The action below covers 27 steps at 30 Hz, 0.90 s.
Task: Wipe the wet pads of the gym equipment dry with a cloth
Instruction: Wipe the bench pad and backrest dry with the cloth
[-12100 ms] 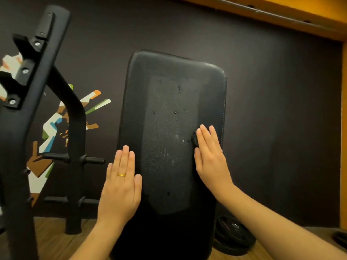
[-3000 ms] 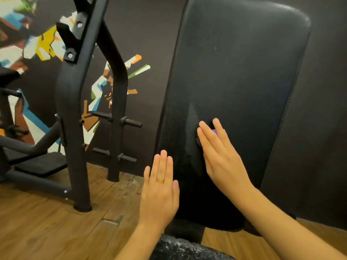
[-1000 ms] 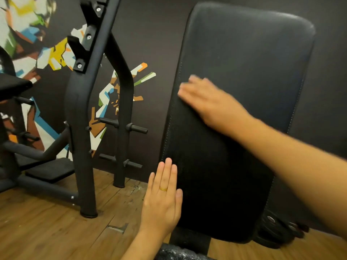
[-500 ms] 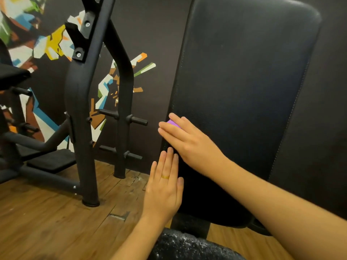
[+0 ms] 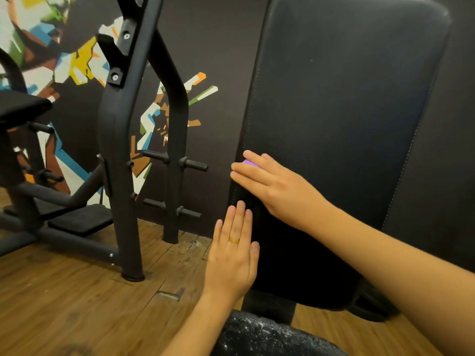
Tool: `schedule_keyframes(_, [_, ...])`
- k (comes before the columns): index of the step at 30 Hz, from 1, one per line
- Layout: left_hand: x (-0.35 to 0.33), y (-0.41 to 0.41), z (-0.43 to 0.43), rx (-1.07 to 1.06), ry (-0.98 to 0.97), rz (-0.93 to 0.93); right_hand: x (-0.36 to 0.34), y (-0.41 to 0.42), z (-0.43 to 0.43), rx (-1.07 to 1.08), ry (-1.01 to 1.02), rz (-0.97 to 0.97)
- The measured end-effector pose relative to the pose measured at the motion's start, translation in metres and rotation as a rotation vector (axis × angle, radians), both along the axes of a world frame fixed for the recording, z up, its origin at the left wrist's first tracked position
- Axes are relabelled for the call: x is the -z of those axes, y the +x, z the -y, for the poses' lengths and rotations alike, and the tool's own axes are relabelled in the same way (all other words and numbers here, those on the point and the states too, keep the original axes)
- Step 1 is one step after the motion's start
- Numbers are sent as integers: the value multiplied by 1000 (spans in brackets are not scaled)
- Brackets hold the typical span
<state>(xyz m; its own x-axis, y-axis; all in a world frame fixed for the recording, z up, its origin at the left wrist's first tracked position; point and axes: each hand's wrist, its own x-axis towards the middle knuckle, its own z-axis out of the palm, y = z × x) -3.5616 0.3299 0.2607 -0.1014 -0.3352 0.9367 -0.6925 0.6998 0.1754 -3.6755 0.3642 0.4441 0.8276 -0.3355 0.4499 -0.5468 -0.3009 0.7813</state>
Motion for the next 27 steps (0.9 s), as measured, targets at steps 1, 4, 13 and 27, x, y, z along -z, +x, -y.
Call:
schedule_keyframes(1, [1,1,0,1,2,1,-2,-5,-5,16,-9,8])
schedule_keyframes(4, [2,2,-2,16,14,11,-23,-21,-15,67,-55,63])
schedule_keyframes(13, [1,0,-1,33,28,-18,-145,-16,6,163,-355,705])
schedule_keyframes(27, [0,0,-3,36,31,-19,-3,-24,-24,137,-184,580])
